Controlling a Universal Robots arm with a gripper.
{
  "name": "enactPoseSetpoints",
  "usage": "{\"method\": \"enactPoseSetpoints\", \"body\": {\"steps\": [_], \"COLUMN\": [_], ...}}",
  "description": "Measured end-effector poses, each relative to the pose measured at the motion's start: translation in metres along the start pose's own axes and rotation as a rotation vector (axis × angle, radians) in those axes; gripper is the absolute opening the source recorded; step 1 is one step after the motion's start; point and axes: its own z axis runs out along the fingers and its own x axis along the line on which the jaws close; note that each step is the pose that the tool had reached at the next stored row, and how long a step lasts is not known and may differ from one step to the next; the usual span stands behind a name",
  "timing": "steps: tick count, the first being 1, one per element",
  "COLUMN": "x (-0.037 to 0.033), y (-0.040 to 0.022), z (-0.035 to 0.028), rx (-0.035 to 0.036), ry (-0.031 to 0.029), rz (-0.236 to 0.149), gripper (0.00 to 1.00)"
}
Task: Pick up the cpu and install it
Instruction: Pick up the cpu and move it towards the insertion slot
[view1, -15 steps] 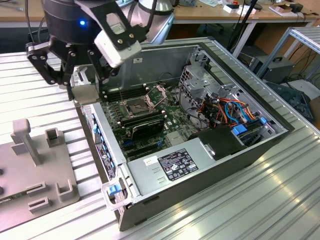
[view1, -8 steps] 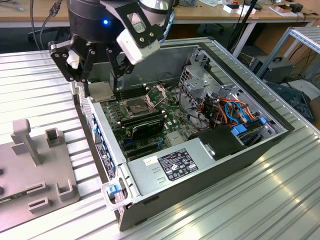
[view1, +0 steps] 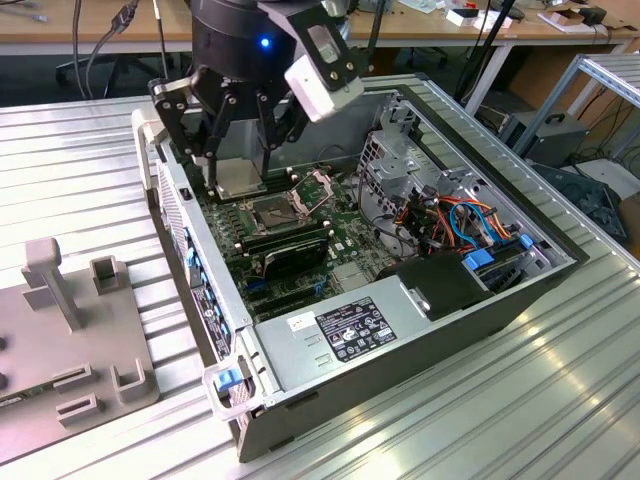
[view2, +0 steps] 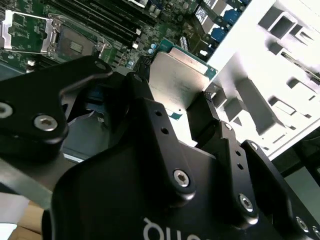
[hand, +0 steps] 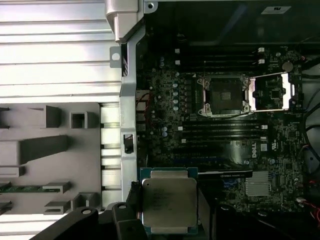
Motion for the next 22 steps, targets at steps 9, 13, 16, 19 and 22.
{"method": "enactPoseSetpoints", "body": {"steps": [9, 13, 16, 19, 22], "x": [-0.0315, -0.0376, -0.0377, -0.0391, -0.0405], "y": [0.001, 0.0012, 0.0012, 0.0013, 0.0013], "z": [0.0002, 0.0003, 0.0003, 0.0005, 0.0005], "rx": [0.0001, 0.0001, 0.0001, 0.0, 0.0001], "ry": [0.0, 0.0001, 0.0, 0.0, 0.0], "rz": [0.0, 0.0, 0.0, 0.0, 0.0], "gripper": [0.55, 0.55, 0.55, 0.55, 0.55]}}
